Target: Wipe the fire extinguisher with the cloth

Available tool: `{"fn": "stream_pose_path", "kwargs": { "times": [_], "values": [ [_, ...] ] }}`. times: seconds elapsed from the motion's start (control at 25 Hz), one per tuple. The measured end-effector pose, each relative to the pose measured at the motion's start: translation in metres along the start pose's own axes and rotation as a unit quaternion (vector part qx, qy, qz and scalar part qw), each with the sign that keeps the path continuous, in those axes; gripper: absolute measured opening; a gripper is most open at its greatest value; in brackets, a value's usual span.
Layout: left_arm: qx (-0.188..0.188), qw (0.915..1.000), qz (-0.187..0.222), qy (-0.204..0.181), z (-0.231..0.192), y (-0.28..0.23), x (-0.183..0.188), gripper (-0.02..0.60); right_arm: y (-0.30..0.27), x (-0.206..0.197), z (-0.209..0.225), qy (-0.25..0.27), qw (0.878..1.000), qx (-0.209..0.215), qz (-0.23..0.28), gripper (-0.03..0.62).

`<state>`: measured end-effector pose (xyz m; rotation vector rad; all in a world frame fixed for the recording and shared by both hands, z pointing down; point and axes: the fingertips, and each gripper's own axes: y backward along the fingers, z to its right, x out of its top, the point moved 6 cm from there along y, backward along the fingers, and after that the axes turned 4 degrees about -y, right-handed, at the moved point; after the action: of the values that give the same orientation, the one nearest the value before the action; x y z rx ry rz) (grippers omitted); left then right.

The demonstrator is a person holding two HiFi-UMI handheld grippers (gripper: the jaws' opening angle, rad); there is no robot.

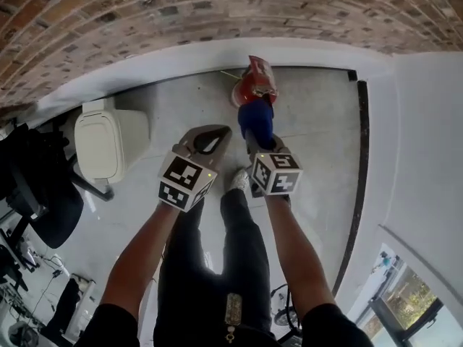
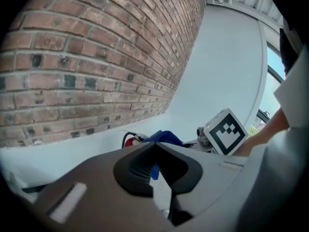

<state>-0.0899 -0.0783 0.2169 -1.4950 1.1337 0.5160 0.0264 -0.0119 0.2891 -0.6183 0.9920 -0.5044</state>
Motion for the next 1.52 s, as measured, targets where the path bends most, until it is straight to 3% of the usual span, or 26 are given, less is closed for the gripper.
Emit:
{"fn": "stream_pose_path", "kwargs": {
  "times": [0.2,0.36,0.6,0.88,1.08,1.52],
  "values": [
    [-0.003,0.9999,-0.008,0.009,-0.028,-0.026,-0.043,0.008,-0.058,-0.039,0.016,-0.054,0.996,-0.065,0.03,0.029],
    [-0.003,0.9997,-0.011,0.02,-0.054,-0.037,-0.061,0.008,-0.09,-0.043,0.036,-0.112,0.985,-0.115,0.055,0.03],
    [-0.016,0.9994,-0.017,0.027,-0.08,-0.036,-0.077,0.008,-0.14,-0.019,0.024,-0.124,0.986,-0.095,0.065,0.029],
    [-0.021,0.999,-0.029,0.028,-0.099,-0.035,-0.085,0.008,-0.167,0.006,0.016,-0.166,0.977,-0.097,0.095,0.029],
    [-0.026,0.9988,-0.031,0.027,-0.105,-0.046,-0.081,0.008,-0.161,0.001,0.017,-0.153,0.979,-0.085,0.103,0.029],
    [-0.034,0.997,-0.065,0.022,-0.083,-0.083,-0.078,0.008,-0.078,-0.05,0.048,-0.148,0.976,-0.127,0.098,0.029]
  ]
}}
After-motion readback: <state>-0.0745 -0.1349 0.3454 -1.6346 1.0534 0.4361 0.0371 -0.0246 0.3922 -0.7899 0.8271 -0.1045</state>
